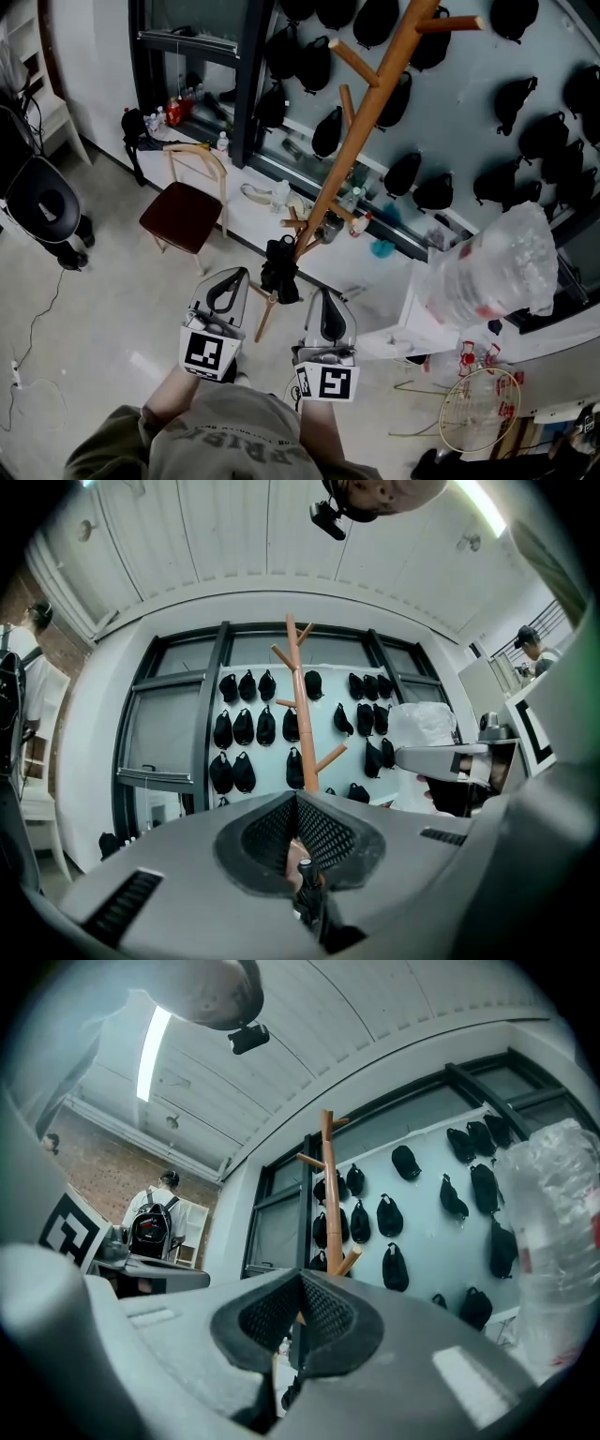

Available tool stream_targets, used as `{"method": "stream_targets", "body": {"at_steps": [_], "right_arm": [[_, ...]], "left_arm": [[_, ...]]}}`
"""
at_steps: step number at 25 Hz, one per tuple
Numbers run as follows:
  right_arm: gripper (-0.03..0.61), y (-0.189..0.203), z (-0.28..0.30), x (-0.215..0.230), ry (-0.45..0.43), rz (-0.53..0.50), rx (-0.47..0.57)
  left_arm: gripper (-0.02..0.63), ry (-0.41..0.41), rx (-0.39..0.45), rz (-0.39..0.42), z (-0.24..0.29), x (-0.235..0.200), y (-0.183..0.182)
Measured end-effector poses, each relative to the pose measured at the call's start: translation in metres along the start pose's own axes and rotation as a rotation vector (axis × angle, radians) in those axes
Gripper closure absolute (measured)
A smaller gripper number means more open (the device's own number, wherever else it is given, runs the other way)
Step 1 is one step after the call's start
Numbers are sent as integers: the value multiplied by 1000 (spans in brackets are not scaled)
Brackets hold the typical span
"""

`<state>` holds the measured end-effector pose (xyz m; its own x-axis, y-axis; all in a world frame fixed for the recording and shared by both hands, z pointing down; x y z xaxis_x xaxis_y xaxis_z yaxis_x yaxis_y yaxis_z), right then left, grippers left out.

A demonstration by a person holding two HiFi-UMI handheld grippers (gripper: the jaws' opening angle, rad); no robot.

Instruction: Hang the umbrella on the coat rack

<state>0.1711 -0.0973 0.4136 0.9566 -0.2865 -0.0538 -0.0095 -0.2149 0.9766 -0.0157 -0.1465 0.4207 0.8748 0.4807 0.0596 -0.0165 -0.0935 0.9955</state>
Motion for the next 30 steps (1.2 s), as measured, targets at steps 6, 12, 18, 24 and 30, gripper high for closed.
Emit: {"method": "stream_targets", "body": {"at_steps": [6,12,18,24,30], "right_arm": [[579,-3,2,-2,12,-46,8],[580,-5,4,1,44,-71,4],[580,-8,7,-4,33,-83,4],[580,-7,10,-8,18,-91,-2],[580,-8,11,-10,17,-99,7]], "left_arm": [[603,9,18,5,1,1,-4],[603,18,21,12,1,0,-6],[603,30,19,17,-1,-2,-4],[603,27,10,7,-2,-6,0],[603,27,23,8,-1,-10,-1]]}}
Point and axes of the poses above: the fingertips, and each gripper's own axes: z forward along the fingers, x to its right, y out of its underside, the point moved 7 cm from there along -z, backward along the fingers, and after that the axes turned 4 degrees about -y, right-handed, at the moved point
